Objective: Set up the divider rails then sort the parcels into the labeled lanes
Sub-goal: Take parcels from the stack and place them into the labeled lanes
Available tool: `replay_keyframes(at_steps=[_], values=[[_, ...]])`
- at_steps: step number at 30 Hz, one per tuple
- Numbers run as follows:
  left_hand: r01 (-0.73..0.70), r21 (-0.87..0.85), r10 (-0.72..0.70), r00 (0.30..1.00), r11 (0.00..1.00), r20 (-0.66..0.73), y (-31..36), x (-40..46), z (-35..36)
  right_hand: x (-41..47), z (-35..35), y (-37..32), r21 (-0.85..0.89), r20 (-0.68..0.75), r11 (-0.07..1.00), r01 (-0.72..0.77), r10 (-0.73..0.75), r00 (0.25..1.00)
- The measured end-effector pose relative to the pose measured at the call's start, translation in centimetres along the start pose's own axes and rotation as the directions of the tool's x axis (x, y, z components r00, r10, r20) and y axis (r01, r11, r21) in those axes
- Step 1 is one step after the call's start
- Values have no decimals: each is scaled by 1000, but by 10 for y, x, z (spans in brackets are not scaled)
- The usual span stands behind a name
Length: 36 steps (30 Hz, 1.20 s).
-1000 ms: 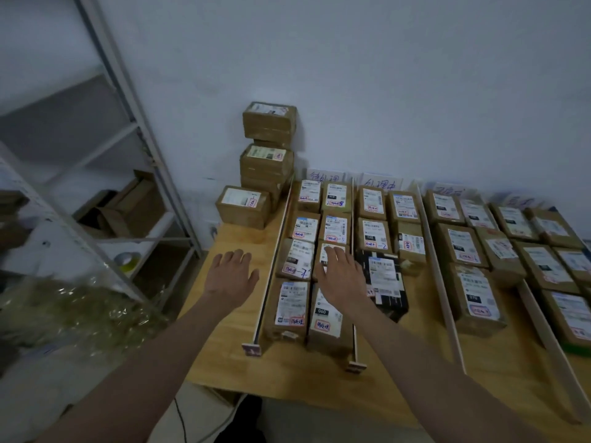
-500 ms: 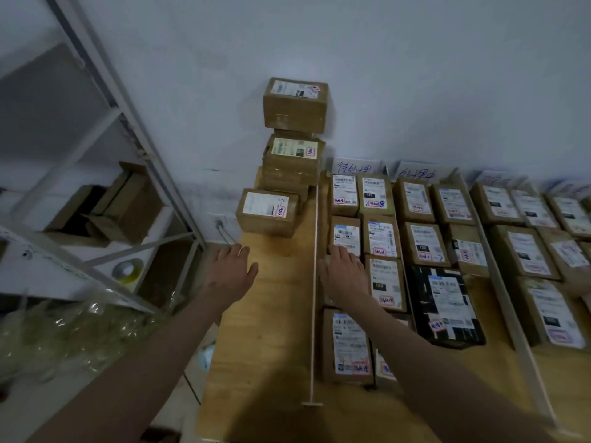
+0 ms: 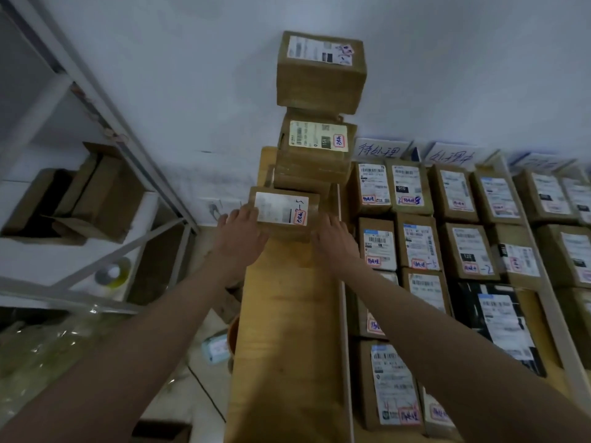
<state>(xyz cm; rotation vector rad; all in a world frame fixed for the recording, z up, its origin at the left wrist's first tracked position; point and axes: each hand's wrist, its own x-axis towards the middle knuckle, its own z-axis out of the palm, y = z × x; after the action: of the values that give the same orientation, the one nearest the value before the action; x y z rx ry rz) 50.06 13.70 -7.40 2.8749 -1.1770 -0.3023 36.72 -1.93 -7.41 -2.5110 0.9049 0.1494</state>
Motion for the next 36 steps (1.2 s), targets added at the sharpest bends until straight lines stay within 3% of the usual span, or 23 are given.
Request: replay_keyframes(at_steps=[5,12,16,21,24,27,28,32,36], values=[[-3,-53,3,1000,999,-9,-3,10,20,27,9,-7,131,88,991,-3,-9,996],[1,-190,-2,1000,982,-5,-1,-9,36,7,24,-10,325,-22,942,-81,93,995],[-38,-250,27,999,968,-47,-7,-15,40,-31,43,-7,349,-37,932,-101,122,992],[-133,-241,134,991,961,-12,-5,-4,42,-71,62,-5,623,52,741,-250,280,959],[-219,-240,221,975,946,-22,3,4,41,-69,56,-1,603,17,758,-249,300,954],[-251,-268,253,967,930,-27,11,10,39,-52,47,3,463,-67,843,-274,342,937],[-256,-265,260,965,930,-21,12,12,39,-45,47,3,439,-36,848,-297,348,937],[-257,-251,264,964,933,-5,9,13,42,-32,56,3,412,303,818,-402,293,907],[-232,-253,226,973,939,-54,8,3,45,-36,58,4,482,335,766,-426,288,897]])
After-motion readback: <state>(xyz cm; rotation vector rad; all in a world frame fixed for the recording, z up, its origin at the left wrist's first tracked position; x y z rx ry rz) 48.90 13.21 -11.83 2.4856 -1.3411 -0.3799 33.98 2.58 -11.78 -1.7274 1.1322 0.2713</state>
